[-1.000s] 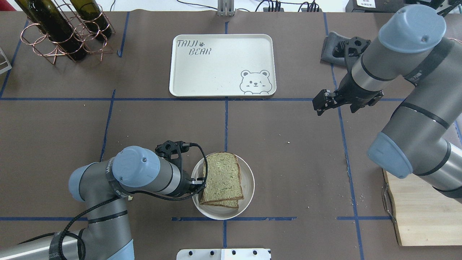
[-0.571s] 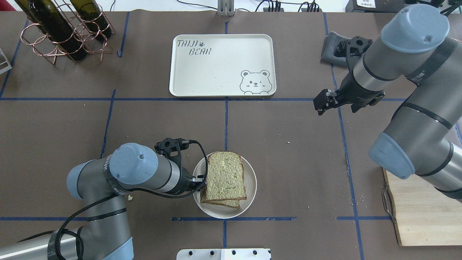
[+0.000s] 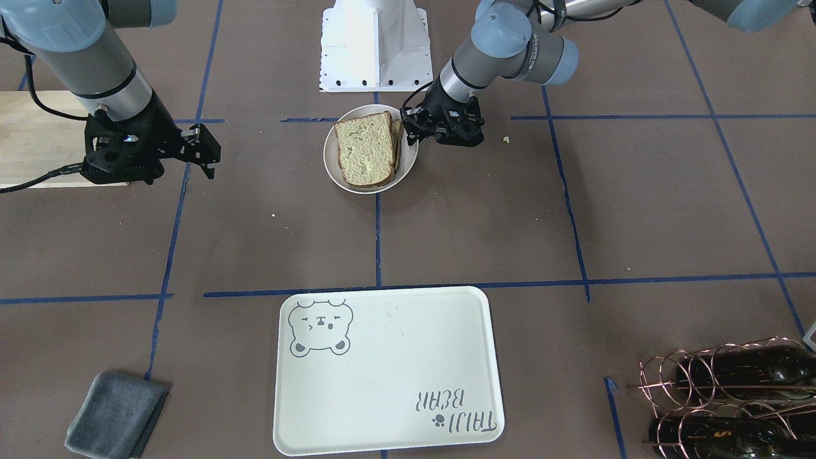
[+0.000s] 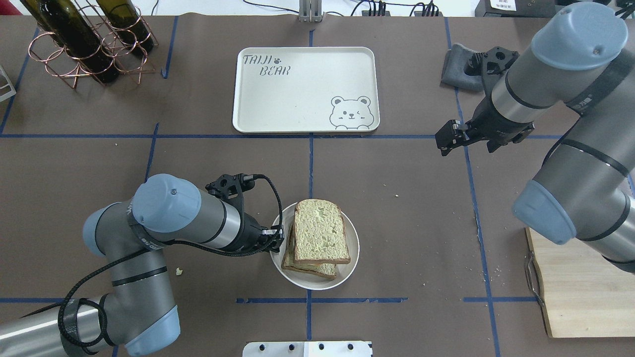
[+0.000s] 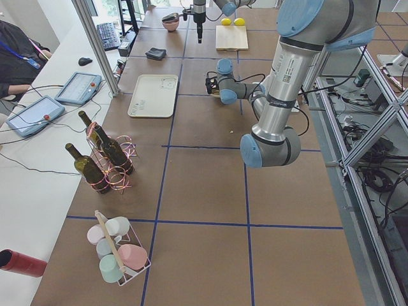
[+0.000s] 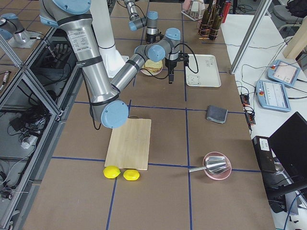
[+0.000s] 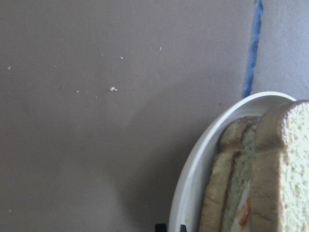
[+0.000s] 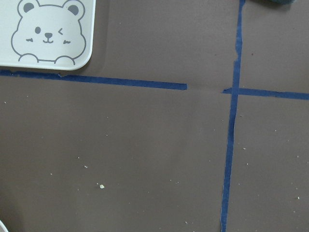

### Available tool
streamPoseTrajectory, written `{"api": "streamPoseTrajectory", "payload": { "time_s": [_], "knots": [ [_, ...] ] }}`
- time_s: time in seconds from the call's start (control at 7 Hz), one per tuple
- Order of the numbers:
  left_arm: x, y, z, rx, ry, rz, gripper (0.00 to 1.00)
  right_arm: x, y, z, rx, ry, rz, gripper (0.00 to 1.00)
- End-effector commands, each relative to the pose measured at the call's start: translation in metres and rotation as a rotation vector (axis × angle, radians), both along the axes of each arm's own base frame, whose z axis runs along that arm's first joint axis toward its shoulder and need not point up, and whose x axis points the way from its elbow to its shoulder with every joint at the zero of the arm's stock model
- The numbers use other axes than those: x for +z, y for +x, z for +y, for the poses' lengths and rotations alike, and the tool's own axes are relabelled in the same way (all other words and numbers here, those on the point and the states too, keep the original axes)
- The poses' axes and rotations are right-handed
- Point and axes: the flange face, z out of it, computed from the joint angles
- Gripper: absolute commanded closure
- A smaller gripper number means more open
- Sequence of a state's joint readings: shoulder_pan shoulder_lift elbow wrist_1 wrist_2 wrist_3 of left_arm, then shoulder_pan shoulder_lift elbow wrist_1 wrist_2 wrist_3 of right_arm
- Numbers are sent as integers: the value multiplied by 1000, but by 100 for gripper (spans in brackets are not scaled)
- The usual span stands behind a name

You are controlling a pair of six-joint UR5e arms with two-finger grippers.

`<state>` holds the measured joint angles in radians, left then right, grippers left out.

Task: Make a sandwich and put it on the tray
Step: 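Lift the plate with the left gripper and carry it onto the tray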

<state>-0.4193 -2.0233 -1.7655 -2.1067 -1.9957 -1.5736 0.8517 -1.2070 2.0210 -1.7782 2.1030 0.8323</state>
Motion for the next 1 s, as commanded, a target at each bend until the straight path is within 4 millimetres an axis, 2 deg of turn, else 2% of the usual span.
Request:
{"api": "streamPoseTrajectory", "payload": {
  "time_s": [0.0, 0.14, 0.29, 0.43, 0.71, 0.86],
  "knots": [
    [-11, -32, -29, -16, -50, 84, 100, 16, 28, 1, -11, 29, 15, 0],
    [-16, -47, -44, -66, -119, 117, 100, 30, 43, 0, -32, 26, 17, 0],
    [-19, -53, -54, -129, -244, 143, 100, 47, 61, -3, -49, 29, 25, 0],
    [-27, -55, -80, -200, -333, 155, 100, 63, 79, -6, -61, 43, 44, 0],
    [-40, -33, -127, -469, -474, 184, 100, 78, 96, -10, -69, 48, 60, 0],
    [-35, -18, -152, -600, -536, 213, 100, 82, 96, -10, -72, 47, 66, 0]
  ]
}}
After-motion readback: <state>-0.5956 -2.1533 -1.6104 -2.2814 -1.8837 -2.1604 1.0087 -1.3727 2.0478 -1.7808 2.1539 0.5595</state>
